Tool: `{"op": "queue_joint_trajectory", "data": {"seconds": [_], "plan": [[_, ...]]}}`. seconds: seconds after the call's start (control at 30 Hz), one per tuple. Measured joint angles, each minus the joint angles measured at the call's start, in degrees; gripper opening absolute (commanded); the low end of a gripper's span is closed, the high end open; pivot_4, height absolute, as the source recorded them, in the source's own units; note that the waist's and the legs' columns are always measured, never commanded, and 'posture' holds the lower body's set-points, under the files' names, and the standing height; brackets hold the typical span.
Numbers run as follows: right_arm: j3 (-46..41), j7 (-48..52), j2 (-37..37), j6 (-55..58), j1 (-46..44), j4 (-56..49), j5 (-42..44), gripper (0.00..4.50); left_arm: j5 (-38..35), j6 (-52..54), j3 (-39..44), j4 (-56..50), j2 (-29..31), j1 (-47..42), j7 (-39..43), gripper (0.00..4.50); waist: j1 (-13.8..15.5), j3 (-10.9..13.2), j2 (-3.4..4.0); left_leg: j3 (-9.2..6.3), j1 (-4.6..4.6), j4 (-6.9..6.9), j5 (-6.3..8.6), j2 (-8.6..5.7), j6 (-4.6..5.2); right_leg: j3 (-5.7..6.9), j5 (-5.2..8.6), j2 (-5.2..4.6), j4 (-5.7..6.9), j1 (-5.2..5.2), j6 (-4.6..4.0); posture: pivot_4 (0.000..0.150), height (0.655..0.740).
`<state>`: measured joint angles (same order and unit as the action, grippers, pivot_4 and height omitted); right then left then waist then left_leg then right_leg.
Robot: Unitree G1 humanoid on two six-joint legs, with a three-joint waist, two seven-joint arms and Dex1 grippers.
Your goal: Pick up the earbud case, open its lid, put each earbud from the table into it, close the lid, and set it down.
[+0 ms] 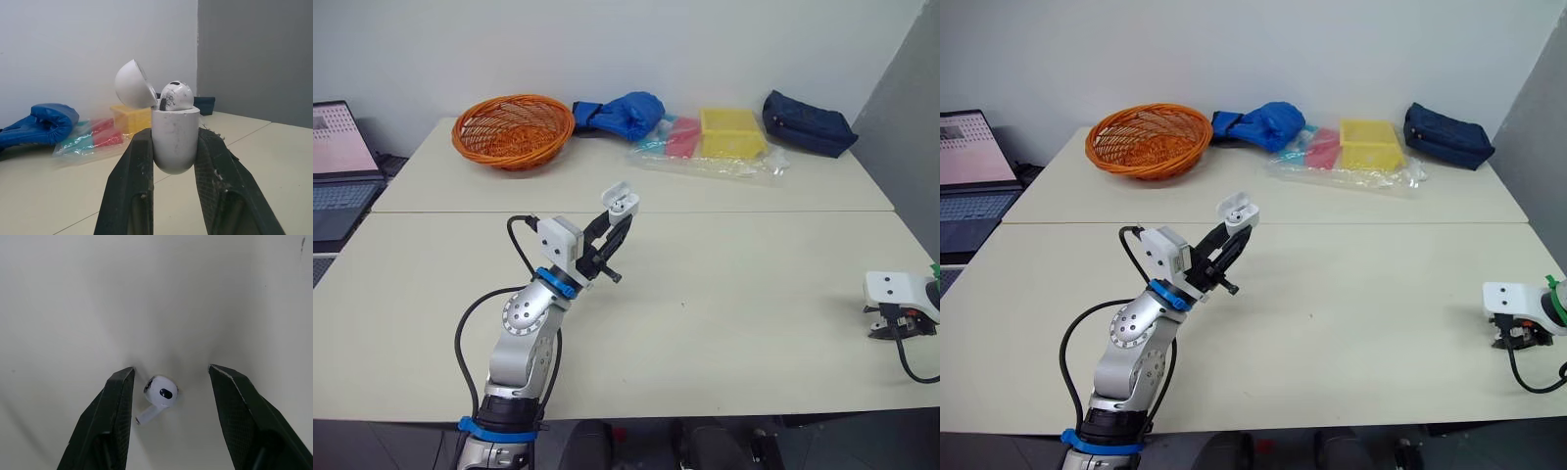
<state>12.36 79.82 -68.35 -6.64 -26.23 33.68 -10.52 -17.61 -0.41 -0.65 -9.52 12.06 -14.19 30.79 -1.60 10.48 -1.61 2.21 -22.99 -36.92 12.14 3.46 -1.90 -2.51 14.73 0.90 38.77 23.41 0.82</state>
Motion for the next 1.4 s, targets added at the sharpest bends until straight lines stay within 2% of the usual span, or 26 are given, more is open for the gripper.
{"op": "queue_joint_trajectory", "data": {"seconds": [0.4,0.5,0.63,0.97,1.03,1.1,1.17,1.3,1.4], "plan": [[0.18,-0.28,0.32,2.82,-0.95,1.37,-1.68,2.49,-0.05,0.01,0.00,0.00,0.13,0.04,0.07,0.78,-0.01,-0.01,-0.02,0.02,0.07,-0.03,0.00,-0.03,0.00,-0.03,0.07,-0.05,-0.01,-0.10,-0.11,0.150,0.7400],[0.19,0.02,0.35,3.19,-0.93,1.34,-1.69,1.87,-0.06,0.02,0.00,-0.01,0.14,0.07,0.05,0.78,-0.02,0.00,-0.02,0.02,0.08,-0.04,0.00,-0.03,0.00,-0.03,0.07,-0.05,-0.01,-0.11,-0.12,0.150,0.7400],[0.14,0.16,0.67,3.33,-0.93,1.43,-1.65,0.47,-0.07,0.03,0.01,-0.01,0.18,0.06,0.05,0.78,-0.12,-0.03,-0.10,0.07,0.11,-0.08,0.00,-0.03,0.00,-0.09,0.08,-0.06,-0.01,-0.13,-0.14,0.150,0.7400],[-0.03,0.40,0.99,3.13,-1.17,1.21,-1.31,0.43,-0.07,0.03,0.01,-0.01,0.18,0.06,-0.01,0.78,-0.21,-0.05,-0.13,0.09,0.14,-0.06,0.00,-0.02,0.00,-0.11,0.07,-0.05,-0.01,-0.14,-0.14,0.150,0.7400],[-1.19,1.64,1.07,4.37,0.38,-1.84,0.82,0.43,-0.07,0.02,0.06,-0.09,0.21,0.12,0.00,0.78,-0.26,-0.05,-0.13,0.07,0.14,-0.03,0.00,-0.01,0.00,-0.10,0.05,-0.04,0.00,-0.13,-0.10,0.150,0.7400],[-2.97,2.92,4.08,10.67,1.01,-9.07,5.89,0.43,-0.07,-0.01,0.38,-0.11,0.51,0.27,0.00,0.78,-0.69,-0.04,-0.13,0.06,0.19,0.00,0.00,0.05,0.00,-0.14,-0.08,0.02,0.09,-0.10,0.12,0.150,0.7400],[-5.62,1.48,12.26,21.96,-0.57,-21.76,14.54,0.43,-0.07,-0.02,0.27,-0.12,0.38,0.19,0.03,0.78,-1.87,-0.02,-0.15,-0.25,0.23,0.03,0.00,0.10,-0.01,-0.16,-0.11,0.14,0.20,-0.09,0.14,0.150,0.7400],[-11.92,-10.45,26.89,44.02,-8.38,-40.42,30.18,0.43,-0.18,-0.02,-0.60,-0.49,0.07,0.11,0.19,0.78,-1.48,0.09,0.08,-0.42,0.08,0.04,-0.03,0.12,-0.05,0.00,-0.12,0.22,0.26,0.00,0.01,0.150,0.7400],[-17.03,-20.96,35.28,49.22,-13.07,-48.00,35.42,0.43,-0.97,0.29,0.05,-0.72,0.40,0.27,0.76,0.78,-0.19,0.07,0.03,-0.40,-0.04,0.03,-0.02,0.13,-0.06,0.10,-0.04,0.18,0.10,-0.01,-0.09,0.150,0.7400]]}}
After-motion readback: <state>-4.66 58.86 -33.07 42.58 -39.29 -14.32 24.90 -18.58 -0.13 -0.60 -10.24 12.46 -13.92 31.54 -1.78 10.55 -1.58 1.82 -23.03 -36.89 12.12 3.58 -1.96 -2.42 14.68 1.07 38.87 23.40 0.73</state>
